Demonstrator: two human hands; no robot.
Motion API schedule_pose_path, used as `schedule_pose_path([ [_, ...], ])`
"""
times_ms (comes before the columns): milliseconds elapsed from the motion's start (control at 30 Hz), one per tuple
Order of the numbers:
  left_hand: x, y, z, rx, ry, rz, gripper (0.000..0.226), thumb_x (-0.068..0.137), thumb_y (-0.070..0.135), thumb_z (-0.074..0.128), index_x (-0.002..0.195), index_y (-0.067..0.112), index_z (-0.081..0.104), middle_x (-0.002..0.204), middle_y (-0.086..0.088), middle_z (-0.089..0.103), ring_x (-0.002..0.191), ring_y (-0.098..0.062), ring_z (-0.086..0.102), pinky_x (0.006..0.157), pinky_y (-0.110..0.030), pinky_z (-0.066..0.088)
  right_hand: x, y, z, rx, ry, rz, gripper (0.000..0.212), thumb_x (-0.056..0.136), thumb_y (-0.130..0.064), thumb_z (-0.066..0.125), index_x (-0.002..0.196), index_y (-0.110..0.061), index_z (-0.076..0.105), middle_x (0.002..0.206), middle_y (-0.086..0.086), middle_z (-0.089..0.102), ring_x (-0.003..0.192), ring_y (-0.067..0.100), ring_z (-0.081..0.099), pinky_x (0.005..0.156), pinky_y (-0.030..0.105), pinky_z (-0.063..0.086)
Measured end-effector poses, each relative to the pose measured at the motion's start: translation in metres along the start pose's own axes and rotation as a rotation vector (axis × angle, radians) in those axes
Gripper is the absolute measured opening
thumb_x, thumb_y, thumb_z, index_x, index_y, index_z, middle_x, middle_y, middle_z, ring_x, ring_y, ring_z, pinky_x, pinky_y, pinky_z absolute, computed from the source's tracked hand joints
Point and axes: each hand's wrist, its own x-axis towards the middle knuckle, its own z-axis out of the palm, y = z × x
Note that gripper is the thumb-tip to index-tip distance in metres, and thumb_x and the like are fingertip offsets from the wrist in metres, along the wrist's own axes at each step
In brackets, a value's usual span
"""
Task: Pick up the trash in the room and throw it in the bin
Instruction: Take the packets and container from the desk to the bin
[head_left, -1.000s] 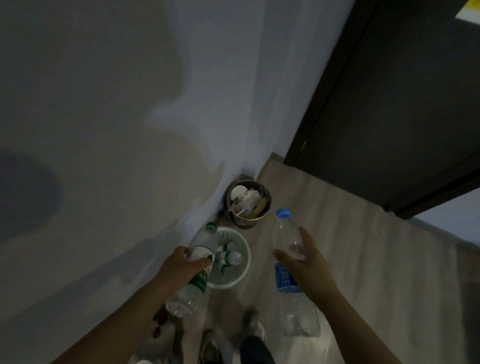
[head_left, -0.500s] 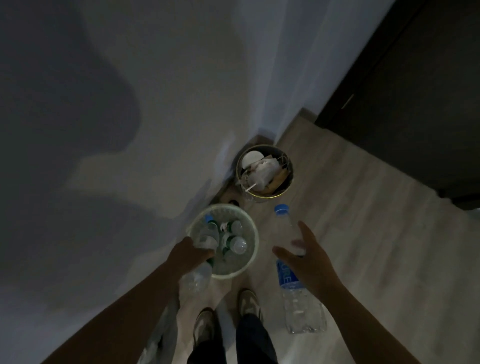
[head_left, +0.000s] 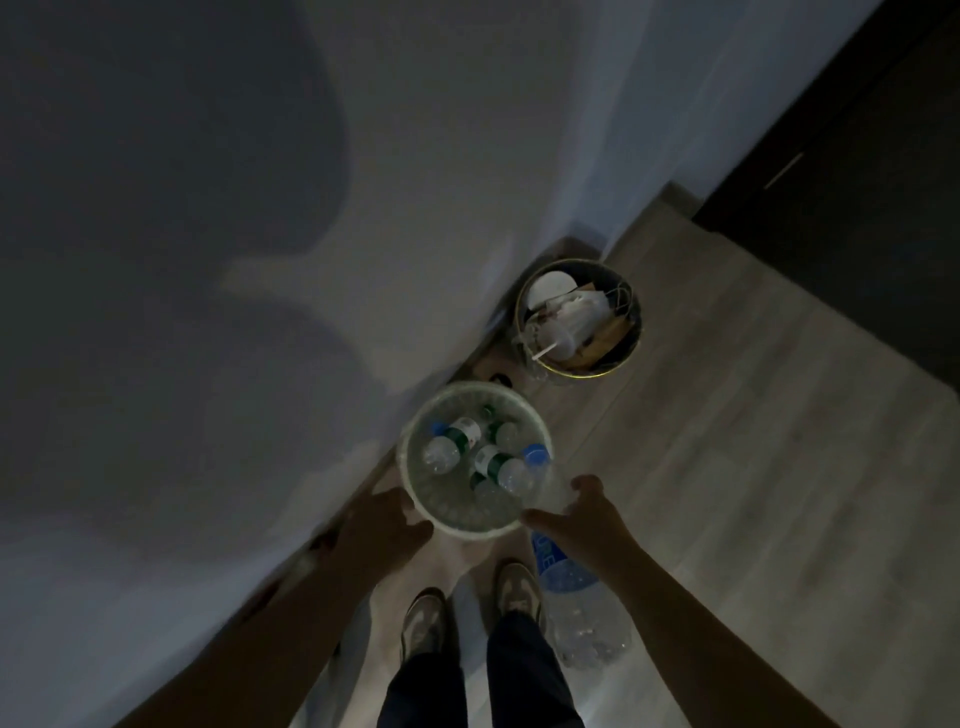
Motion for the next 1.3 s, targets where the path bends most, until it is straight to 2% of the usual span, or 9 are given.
schedule_pose_path([
  [133, -0.002, -0.02, -0.003, 0.004, 0.003, -0.017, 0.042, 0.089, 0.037, 0.059, 0.124, 0.016, 0.054, 0.125, -0.004, 0.059, 0.116, -0.019, 0.054, 0.098, -0.029, 0.043, 0.028, -0.013, 0.029, -0.135, -0.118, 0.037, 0.084, 0.073, -0.037, 0.077, 0.137, -0.005, 0.034, 0.124, 0.011, 0.053, 0.112, 0.023, 0.055, 0.083, 0.031, 0.046],
  [300, -0.003, -0.04, -0.013, 0.006, 0.093, 0.014, 0.033, 0.09, 0.033, 0.058, 0.116, 0.013, 0.057, 0.118, -0.004, 0.061, 0.111, -0.021, 0.056, 0.083, -0.023, 0.038, 0.05, -0.036, 0.058, -0.144, -0.149, 0.012, 0.09, 0.077, -0.035, 0.076, 0.147, -0.008, 0.027, 0.141, 0.011, 0.043, 0.124, 0.026, 0.047, 0.094, 0.03, 0.042],
  [400, -0.006, -0.048, -0.021, -0.024, 0.118, 0.017, 0.034, 0.088, 0.032, 0.061, 0.114, 0.011, 0.058, 0.116, -0.006, 0.061, 0.109, -0.022, 0.056, 0.08, -0.023, 0.036, 0.047, -0.038, 0.065, -0.117, -0.082, -0.024, 0.077, 0.077, -0.028, 0.075, 0.142, -0.011, 0.036, 0.136, 0.011, 0.048, 0.118, 0.026, 0.051, 0.09, 0.031, 0.044],
  [567, -0.021, -0.052, -0.03, -0.061, 0.118, 0.042, 0.031, 0.087, 0.03, 0.064, 0.109, 0.009, 0.059, 0.109, -0.01, 0.064, 0.105, -0.024, 0.058, 0.083, -0.029, 0.041, 0.018, -0.035, 0.062, -0.193, -0.084, -0.041, 0.073, 0.085, -0.026, 0.066, 0.146, -0.007, 0.031, 0.14, 0.013, 0.046, 0.124, 0.025, 0.048, 0.081, 0.024, 0.036],
  [733, -0.058, -0.035, -0.05, 0.014, 0.15, 0.085, 0.036, 0.09, 0.036, 0.059, 0.119, 0.015, 0.056, 0.121, -0.003, 0.06, 0.115, -0.02, 0.053, 0.089, -0.025, 0.038, -0.029, -0.047, 0.035, -0.38, -0.022, -0.145, 0.057, 0.084, -0.029, 0.064, 0.134, -0.009, 0.045, 0.131, 0.011, 0.056, 0.119, 0.024, 0.053, 0.078, 0.02, 0.034],
  [833, -0.089, -0.017, -0.073, 0.092, 0.149, 0.134, 0.04, 0.093, 0.04, 0.052, 0.126, 0.018, 0.05, 0.128, -0.002, 0.054, 0.12, -0.018, 0.049, 0.095, -0.025, 0.037, -0.065, -0.067, 0.013, -0.511, 0.022, -0.255, 0.047, 0.082, -0.03, 0.066, 0.122, -0.01, 0.05, 0.122, 0.01, 0.06, 0.113, 0.025, 0.056, 0.075, 0.023, 0.038],
  [933, -0.129, 0.003, -0.101, 0.123, 0.171, 0.177, 0.044, 0.094, 0.04, 0.051, 0.131, 0.017, 0.046, 0.131, -0.004, 0.052, 0.121, -0.019, 0.049, 0.098, -0.027, 0.039, -0.109, -0.096, -0.014, -0.661, 0.038, -0.399, 0.045, 0.081, -0.029, 0.067, 0.12, -0.011, 0.052, 0.12, 0.009, 0.06, 0.114, 0.026, 0.055, 0.083, 0.029, 0.044],
  [1133, -0.224, 0.035, -0.171, 0.173, 0.35, 0.271, 0.044, 0.092, 0.041, 0.054, 0.13, 0.019, 0.048, 0.126, -0.001, 0.056, 0.115, -0.015, 0.052, 0.091, -0.02, 0.038, -0.207, -0.167, -0.07, -1.003, 0.108, -0.815, 0.042, 0.083, -0.033, 0.063, 0.118, -0.013, 0.05, 0.118, 0.006, 0.055, 0.114, 0.026, 0.053, 0.087, 0.032, 0.042],
  [1300, -0.309, 0.046, -0.236, 0.207, 0.578, 0.303, 0.047, 0.091, 0.042, 0.055, 0.133, 0.02, 0.047, 0.128, -0.001, 0.054, 0.116, -0.017, 0.052, 0.094, -0.023, 0.038, -0.302, -0.242, -0.098, -1.11, 0.147, -1.066, 0.057, 0.087, -0.037, 0.061, 0.137, -0.018, 0.04, 0.125, 0.005, 0.05, 0.114, 0.022, 0.051, 0.093, 0.031, 0.042],
])
